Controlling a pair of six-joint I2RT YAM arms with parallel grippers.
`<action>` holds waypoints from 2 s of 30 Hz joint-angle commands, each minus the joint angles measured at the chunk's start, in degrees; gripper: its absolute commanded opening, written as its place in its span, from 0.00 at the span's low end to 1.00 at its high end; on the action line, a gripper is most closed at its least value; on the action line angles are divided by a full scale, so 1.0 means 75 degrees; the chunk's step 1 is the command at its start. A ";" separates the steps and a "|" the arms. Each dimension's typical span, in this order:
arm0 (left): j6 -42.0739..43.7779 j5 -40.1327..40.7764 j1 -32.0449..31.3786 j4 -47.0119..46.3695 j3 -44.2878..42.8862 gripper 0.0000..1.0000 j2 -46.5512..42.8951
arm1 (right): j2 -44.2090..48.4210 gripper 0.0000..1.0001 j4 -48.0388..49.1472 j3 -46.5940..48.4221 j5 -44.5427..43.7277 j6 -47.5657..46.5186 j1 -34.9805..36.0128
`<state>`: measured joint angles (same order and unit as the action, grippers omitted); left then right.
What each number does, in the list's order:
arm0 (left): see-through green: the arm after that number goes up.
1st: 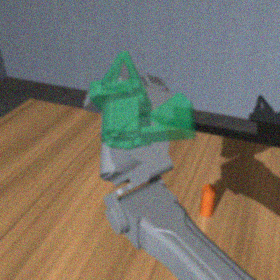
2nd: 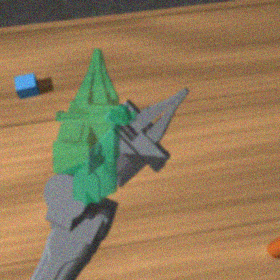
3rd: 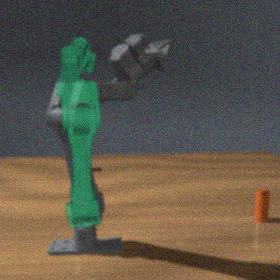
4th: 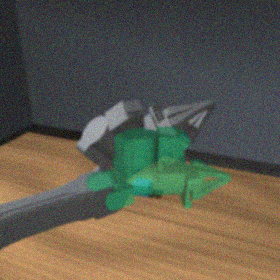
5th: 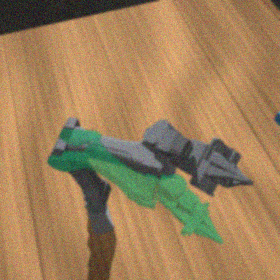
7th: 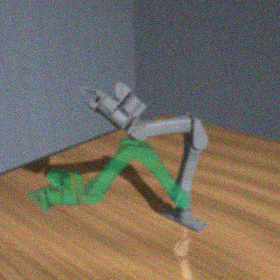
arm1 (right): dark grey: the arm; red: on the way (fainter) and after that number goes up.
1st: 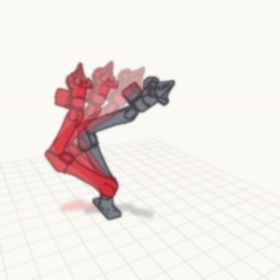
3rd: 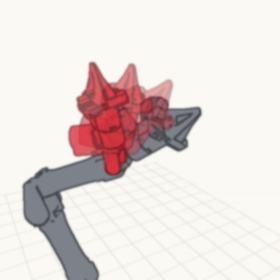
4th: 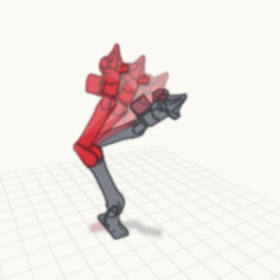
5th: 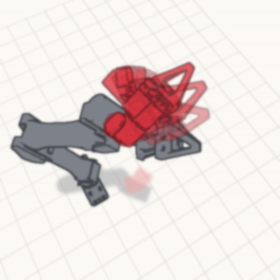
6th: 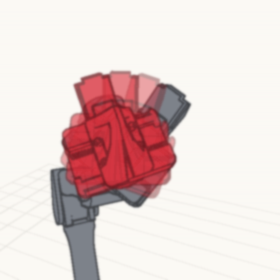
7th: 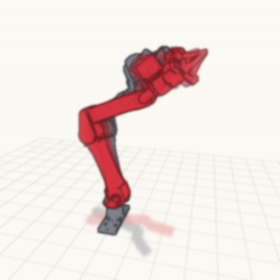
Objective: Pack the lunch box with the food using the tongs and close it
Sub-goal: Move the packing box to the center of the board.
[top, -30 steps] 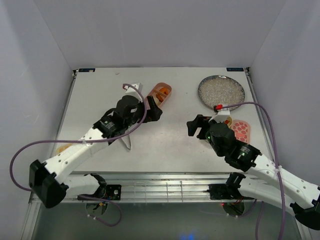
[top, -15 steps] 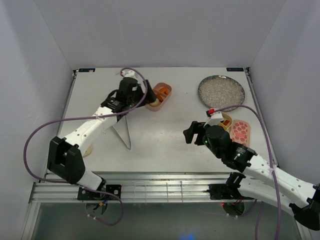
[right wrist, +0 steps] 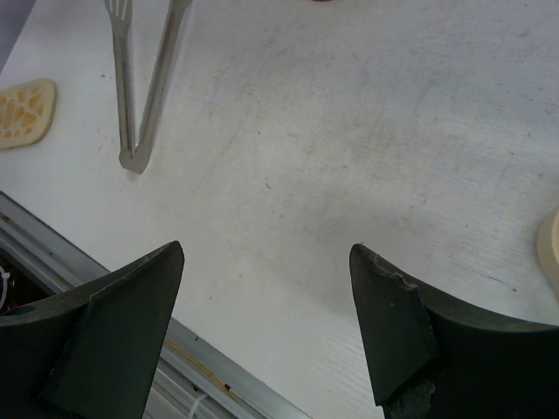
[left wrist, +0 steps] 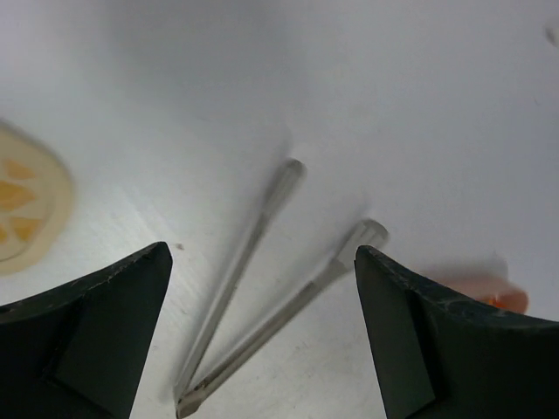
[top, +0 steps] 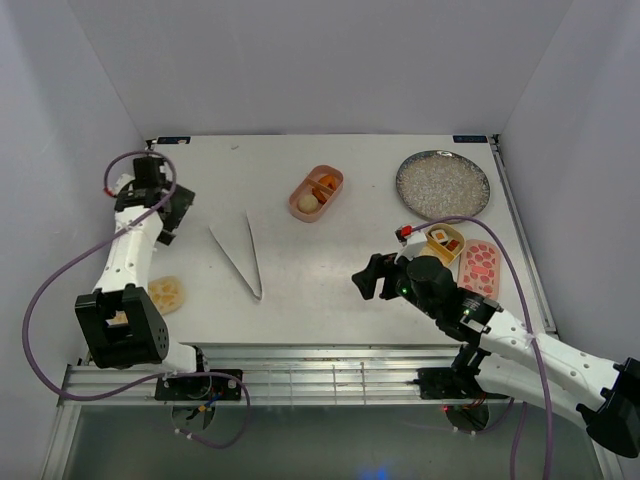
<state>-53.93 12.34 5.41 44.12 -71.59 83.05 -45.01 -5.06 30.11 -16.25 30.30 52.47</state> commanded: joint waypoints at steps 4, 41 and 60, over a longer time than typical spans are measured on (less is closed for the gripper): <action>-0.0859 0.0812 0.1666 0.1780 0.0333 0.95 0.0269 | 0.0235 0.82 0.1257 -0.0414 0.0467 -0.0267 -0.0011; 0.2010 -0.3452 -0.2942 -0.4382 0.4061 0.97 -0.3574 | -0.1415 0.82 -0.0542 0.1574 0.0461 -0.0290 -0.5445; 0.2796 -0.3602 -0.5771 -0.5965 0.2497 0.93 0.0303 | -0.0514 0.80 -0.1072 0.0204 0.3372 -0.1346 -1.0898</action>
<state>-35.07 -14.20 -36.16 1.74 -45.06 78.89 -50.41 -13.82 31.90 0.69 23.03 -26.76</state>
